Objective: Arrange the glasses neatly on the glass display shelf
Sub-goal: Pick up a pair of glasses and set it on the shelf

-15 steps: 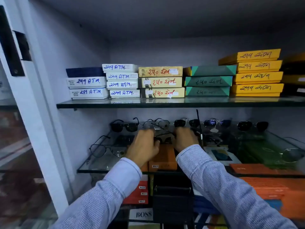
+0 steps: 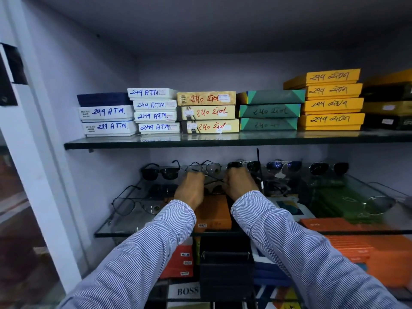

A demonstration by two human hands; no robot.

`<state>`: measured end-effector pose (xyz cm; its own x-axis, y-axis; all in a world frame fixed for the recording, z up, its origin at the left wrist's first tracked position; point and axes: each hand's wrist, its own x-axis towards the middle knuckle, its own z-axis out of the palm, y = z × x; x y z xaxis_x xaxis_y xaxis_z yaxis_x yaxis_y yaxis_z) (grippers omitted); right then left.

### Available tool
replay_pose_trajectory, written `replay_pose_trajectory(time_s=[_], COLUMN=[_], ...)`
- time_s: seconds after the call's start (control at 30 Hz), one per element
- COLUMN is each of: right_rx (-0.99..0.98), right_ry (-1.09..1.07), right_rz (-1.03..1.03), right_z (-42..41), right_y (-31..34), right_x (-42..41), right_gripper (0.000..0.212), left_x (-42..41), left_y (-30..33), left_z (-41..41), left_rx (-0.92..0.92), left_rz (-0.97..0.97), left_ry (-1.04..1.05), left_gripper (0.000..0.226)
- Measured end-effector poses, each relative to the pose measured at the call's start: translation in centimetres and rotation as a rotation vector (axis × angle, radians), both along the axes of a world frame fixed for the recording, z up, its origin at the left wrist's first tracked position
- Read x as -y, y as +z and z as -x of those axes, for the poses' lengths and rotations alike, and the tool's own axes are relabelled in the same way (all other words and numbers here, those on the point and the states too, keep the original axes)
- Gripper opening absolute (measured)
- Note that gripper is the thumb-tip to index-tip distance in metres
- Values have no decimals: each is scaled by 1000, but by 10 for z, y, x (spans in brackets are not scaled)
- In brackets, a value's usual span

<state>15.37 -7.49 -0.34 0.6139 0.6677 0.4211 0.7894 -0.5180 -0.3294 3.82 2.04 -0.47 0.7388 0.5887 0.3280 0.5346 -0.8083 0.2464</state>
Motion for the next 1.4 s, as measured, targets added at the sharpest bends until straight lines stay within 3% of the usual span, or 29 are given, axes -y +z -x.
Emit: replay_pose_trajectory(time_s=[0.33,0.43,0.57,0.7,0.9,1.1,1.4], right_rx=[-29,-130,-286,-467,-541,-522,-503], right_ry=[7,-32,-81,-67,-52,-96,-142], right_rz=[-128,-140,-178,-133,-67,4,22], right_z=[34,39,40,42,44,45,37], right_y=[13,21,29,35,41,48,46], right_x=[48,55,61,59,45,37,28], right_gripper=[9,3,24,24,27,28,20], left_x=[5,2,-1,-8,-25,-33,-36], left_y=[15,25,39,45,42,42,40], left_z=[40,56,69,74,74,68,55], left_rx=[250,317,340,305,227,232,163], left_rz=[-41,84,297,408,514,495,266], left_ry=[-7,25,107,145,145,160,176], left_gripper=[3,10,18,26,26,26,34])
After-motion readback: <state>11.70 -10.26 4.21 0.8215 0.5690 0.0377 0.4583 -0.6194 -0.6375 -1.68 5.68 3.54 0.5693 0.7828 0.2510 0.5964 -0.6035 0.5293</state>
